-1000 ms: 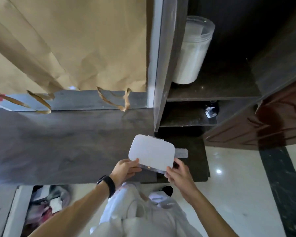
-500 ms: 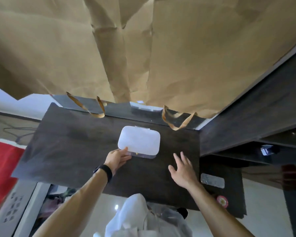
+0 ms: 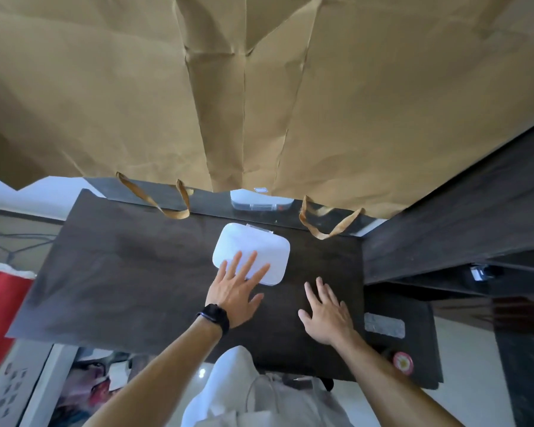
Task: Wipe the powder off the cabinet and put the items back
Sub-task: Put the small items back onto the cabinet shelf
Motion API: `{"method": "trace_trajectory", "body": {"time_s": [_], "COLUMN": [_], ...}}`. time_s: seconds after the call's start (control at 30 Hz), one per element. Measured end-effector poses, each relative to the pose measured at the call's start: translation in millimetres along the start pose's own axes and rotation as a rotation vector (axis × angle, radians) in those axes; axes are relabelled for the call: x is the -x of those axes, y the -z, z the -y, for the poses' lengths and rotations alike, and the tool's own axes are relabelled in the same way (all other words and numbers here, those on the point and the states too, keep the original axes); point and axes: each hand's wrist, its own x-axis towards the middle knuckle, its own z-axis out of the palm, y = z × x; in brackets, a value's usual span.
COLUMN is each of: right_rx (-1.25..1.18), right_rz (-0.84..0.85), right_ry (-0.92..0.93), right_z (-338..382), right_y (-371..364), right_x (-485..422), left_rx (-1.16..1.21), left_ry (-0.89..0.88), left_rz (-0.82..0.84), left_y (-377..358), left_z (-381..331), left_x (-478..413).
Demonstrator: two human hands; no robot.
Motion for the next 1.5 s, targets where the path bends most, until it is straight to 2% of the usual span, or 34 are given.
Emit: {"method": "trace_trajectory", "body": {"time_s": [0.03,0.1,0.27,0.6,0.83,0.93,1.07,1.13,1.23,1.37,1.43,1.5], "right_rx": [-0.008,-0.025,-0.044,-0.103,-0.071,-0.119,-0.328,-0.416,-0.501,-0.558,-0.529,-0.457], "right_rz": [0.008,0.021,0.03,0.04,0.02,-0.049,-0.181,-0.23,-0.301,-0.582,-0.729,-0.768], "right_ry": [-0.002,-0.005,-0.002,0.004,0.049,0.105,0.124,0.108,0.058,-0.043,-0.102,-0.15], "right_z": [0,0,-1,-3,-10,-19,-55,-85,-146,-227,-257,-285], "right_y": [1,4,5,9,13,23,23,18,15,25,39,58], "right_x": [-1,-2,0,1,-1,2,24,39,63,86,84,75], "left_rx": [-0.031,-0.046,-0.013,-0.028,-0.013,0.039,-0.002,0.007,0.075,0.111,0.111,0.079], "left_ry": [0.003,0.051,0.155,0.155,0.198,0.246,0.321,0.255,0.037,-0.277,-0.348,-0.357], "left_rz": [0.066,0.098,0.052,0.054,0.09,0.071,0.018,-0.047,-0.118,-0.174,-0.156,-0.114], "left_y": [-4,-9,-4,3,12,20,21,11,-7,-31,-35,-38], "left_z": [-2,-3,-5,31,21,17,-14,-51,-132,-248,-293,-332], "left_x": [-3,-8,-21,-15,-16,-24,-39,-40,-33,-33,-45,-64]}}
